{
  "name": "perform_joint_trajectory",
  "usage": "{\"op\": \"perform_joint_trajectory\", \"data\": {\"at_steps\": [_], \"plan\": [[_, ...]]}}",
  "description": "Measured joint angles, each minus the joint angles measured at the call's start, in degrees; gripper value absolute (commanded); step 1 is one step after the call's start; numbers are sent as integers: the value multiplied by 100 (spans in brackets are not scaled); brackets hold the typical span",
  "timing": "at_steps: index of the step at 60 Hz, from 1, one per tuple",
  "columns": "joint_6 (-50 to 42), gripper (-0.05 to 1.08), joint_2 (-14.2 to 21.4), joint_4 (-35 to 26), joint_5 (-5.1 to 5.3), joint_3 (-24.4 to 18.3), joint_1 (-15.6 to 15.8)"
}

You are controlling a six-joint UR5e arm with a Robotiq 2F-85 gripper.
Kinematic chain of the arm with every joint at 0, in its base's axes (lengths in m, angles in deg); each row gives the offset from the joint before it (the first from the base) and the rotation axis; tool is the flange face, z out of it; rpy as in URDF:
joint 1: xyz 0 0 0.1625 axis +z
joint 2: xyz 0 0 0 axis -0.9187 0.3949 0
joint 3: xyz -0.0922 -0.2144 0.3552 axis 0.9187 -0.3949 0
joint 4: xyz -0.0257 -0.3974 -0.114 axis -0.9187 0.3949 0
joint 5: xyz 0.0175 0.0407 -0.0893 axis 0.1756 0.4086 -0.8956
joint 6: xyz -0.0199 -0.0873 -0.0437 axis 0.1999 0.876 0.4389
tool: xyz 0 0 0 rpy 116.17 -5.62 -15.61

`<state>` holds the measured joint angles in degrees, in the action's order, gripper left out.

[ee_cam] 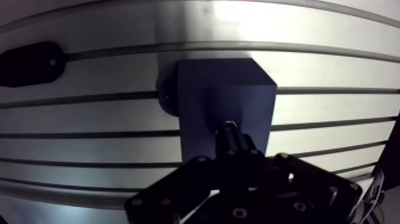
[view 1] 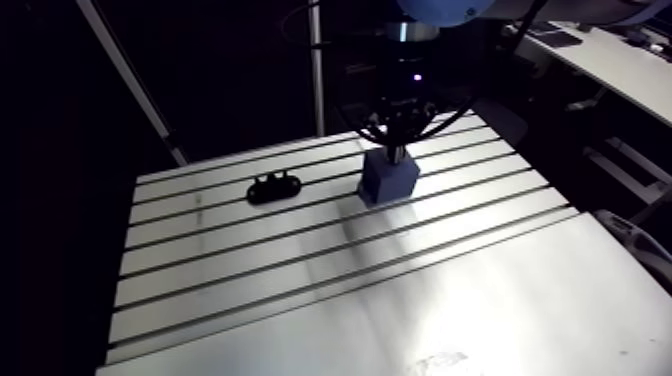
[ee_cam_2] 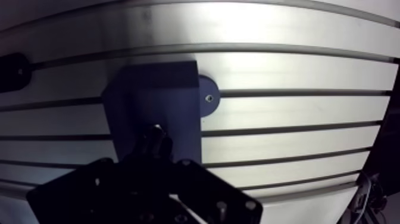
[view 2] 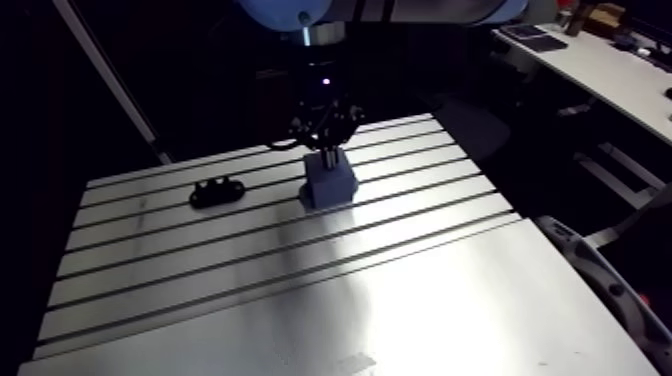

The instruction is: Pick up the M10 bolt and insert it into the hex recess until seated.

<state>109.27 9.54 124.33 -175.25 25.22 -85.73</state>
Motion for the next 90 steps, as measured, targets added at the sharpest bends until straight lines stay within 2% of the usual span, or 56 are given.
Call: {"op": "perform_joint_trajectory", "data": {"at_steps": [30,31,32,33,34,35,36,37,38,39,40,41,43,61,90], "plan": [[19,106,72,-58,-4,-47,8],[19,100,78,-60,-4,-46,11],[19,100,84,-61,-4,-47,13],[20,85,90,-62,-3,-47,15],[21,85,98,-64,-3,-47,19],[21,62,104,-65,-3,-47,21],[21,62,111,-67,-2,-47,25],[22,35,117,-68,-1,-47,28],[23,35,122,-69,-1,-47,31],[23,15,128,-69,0,-48,35],[23,15,135,-70,1,-48,39],[23,4,142,-71,2,-49,42],[24,2,154,-72,4,-49,48],[23,1,263,-188,9,-47,75],[18,1,705,-1028,0,-185,79]]}}
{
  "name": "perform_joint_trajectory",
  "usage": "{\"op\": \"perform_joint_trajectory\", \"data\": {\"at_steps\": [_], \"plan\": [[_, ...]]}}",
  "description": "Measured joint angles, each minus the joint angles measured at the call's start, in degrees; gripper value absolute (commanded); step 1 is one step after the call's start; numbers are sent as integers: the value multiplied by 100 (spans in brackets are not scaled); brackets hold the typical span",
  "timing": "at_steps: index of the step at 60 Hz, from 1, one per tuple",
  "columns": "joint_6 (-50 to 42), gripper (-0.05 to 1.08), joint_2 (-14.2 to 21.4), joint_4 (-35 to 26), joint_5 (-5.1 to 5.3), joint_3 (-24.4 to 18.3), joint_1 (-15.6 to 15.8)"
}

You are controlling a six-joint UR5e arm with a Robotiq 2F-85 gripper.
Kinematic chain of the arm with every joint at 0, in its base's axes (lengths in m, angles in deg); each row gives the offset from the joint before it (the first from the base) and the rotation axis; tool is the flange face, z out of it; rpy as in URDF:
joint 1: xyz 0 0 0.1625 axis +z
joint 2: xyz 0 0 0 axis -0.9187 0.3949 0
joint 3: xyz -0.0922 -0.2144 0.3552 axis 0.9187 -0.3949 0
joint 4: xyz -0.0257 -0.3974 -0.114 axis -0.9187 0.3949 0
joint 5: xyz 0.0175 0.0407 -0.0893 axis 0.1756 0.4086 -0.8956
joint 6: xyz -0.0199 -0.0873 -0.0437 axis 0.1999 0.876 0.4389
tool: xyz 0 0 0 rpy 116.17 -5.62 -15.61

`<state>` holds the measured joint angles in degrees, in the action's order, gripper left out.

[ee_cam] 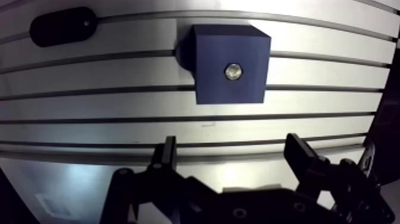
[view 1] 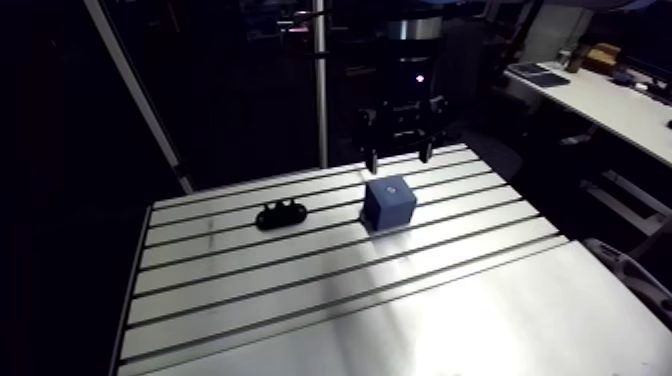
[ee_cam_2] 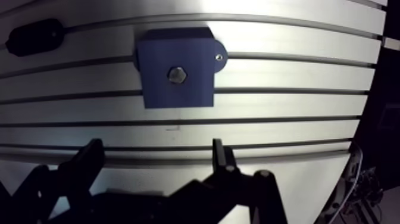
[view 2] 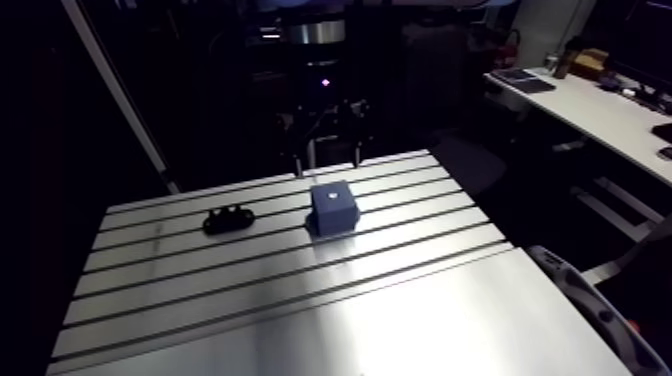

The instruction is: Pick up the M10 bolt and insert it into the hex recess until seated.

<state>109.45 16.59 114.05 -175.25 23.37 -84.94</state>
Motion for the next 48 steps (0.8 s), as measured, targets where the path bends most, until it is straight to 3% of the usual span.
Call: {"op": "perform_joint_trajectory", "data": {"at_steps": [20,48], "plan": [[-18,1,573,-560,63,-114,51],[-292,1,1039,-1403,270,-669,504]]}}
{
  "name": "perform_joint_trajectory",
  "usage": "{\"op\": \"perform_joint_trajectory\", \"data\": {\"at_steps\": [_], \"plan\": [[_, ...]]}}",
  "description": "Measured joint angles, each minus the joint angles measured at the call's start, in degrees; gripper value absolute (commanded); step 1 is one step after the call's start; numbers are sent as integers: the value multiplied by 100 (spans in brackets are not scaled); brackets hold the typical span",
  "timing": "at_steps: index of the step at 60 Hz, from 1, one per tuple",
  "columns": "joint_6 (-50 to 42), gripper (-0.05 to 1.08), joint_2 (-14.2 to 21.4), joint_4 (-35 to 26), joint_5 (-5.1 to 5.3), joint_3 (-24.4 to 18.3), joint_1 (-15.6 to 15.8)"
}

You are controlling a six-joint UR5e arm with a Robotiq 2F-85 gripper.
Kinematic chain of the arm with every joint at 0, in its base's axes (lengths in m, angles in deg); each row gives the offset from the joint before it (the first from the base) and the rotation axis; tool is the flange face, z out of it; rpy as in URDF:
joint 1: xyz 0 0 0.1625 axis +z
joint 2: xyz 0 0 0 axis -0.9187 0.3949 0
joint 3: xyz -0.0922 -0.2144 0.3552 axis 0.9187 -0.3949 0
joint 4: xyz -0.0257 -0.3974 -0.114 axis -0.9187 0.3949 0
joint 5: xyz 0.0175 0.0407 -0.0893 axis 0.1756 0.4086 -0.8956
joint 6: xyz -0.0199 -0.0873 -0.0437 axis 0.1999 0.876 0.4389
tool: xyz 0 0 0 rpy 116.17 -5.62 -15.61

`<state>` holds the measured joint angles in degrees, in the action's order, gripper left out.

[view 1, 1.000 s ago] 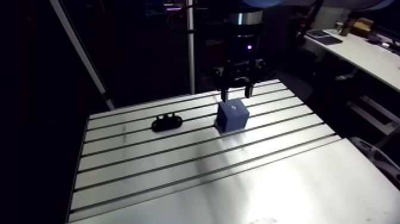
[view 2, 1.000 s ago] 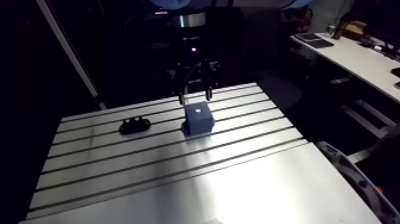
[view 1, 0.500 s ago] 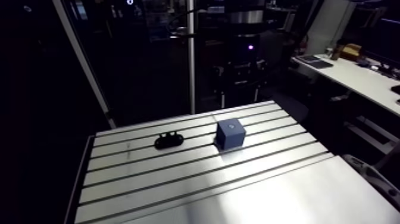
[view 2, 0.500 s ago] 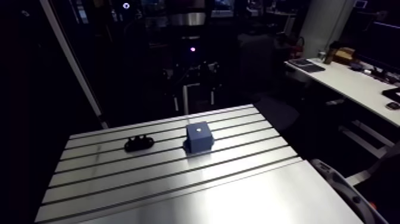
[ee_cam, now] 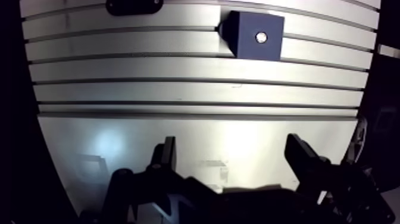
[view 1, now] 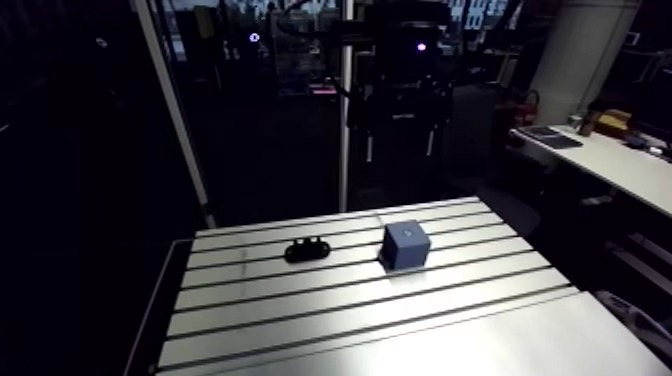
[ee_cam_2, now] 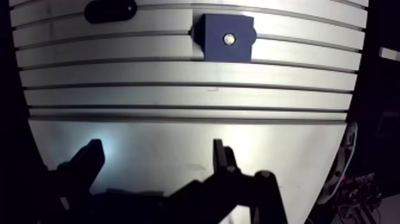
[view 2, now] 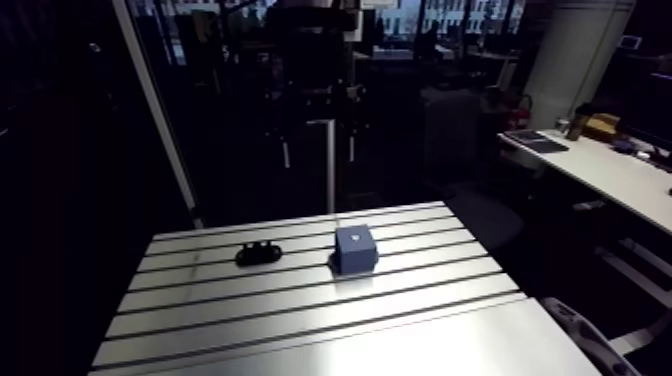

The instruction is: Pick up the M10 bolt and insert it into the hex recess until seated.

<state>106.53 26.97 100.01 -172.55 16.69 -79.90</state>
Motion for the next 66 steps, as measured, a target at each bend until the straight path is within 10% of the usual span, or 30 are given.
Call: {"op": "perform_joint_trajectory", "data": {"at_steps": [66], "plan": [[-283,1,727,-434,214,-319,663]]}}
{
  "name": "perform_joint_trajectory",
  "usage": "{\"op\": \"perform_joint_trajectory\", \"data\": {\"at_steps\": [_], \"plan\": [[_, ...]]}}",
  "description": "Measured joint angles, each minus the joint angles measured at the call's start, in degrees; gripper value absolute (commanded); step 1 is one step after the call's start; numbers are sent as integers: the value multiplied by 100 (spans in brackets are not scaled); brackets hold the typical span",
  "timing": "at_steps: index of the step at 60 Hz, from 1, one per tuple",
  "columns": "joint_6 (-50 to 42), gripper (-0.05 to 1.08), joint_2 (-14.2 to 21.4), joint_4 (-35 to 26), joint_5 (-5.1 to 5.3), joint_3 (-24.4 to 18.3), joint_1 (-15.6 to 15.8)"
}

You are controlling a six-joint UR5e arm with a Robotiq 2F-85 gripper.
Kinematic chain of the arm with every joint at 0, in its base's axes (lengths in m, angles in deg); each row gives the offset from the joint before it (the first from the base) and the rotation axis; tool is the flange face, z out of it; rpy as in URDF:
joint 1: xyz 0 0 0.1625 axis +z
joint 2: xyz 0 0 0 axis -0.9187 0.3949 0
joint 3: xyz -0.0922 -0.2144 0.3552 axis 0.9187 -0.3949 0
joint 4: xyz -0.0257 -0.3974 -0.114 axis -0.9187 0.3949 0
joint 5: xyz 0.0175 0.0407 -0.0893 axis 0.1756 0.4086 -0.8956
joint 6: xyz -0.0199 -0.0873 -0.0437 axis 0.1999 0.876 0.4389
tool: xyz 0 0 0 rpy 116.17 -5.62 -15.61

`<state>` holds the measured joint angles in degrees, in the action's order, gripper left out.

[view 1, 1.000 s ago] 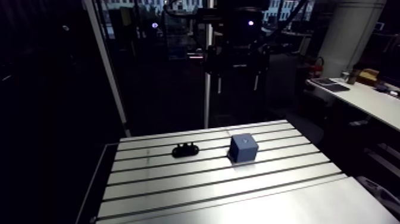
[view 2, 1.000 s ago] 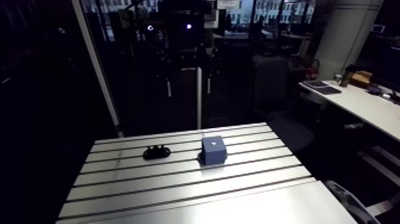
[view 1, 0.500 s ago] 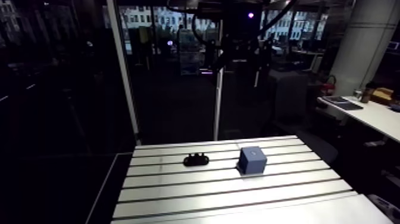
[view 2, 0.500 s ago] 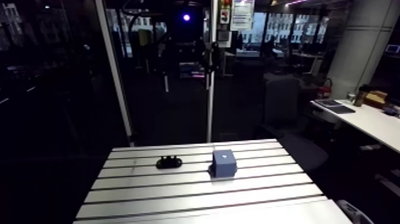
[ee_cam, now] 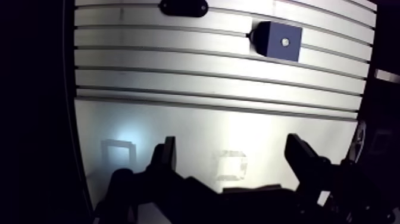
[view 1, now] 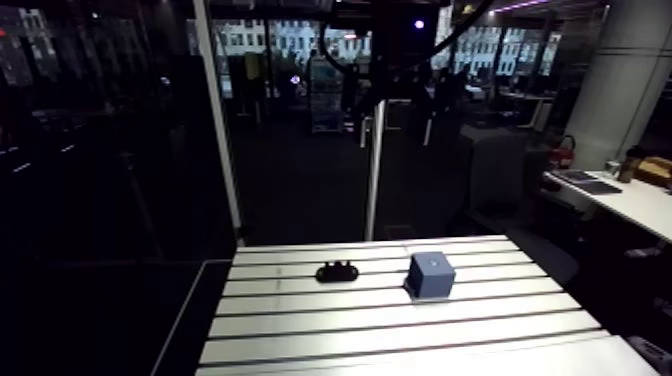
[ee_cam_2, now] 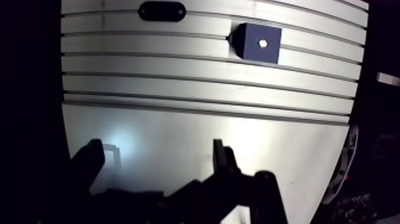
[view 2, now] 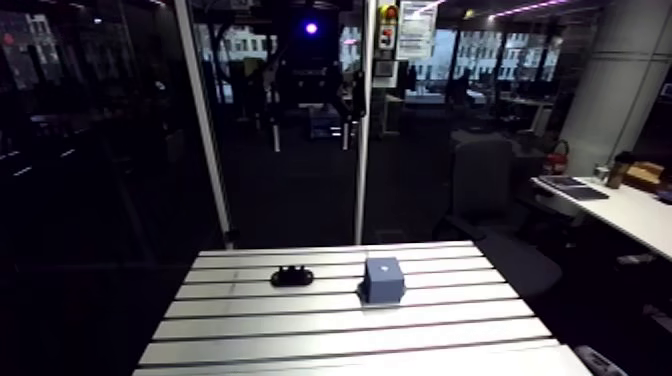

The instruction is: Pick up the M10 bolt and insert it into the hex recess until seated.

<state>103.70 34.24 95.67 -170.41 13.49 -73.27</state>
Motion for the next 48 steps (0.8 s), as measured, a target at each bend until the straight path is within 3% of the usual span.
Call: {"op": "perform_joint_trajectory", "data": {"at_steps": [48], "plan": [[-10,1,-312,-8,39,-240,78]]}}
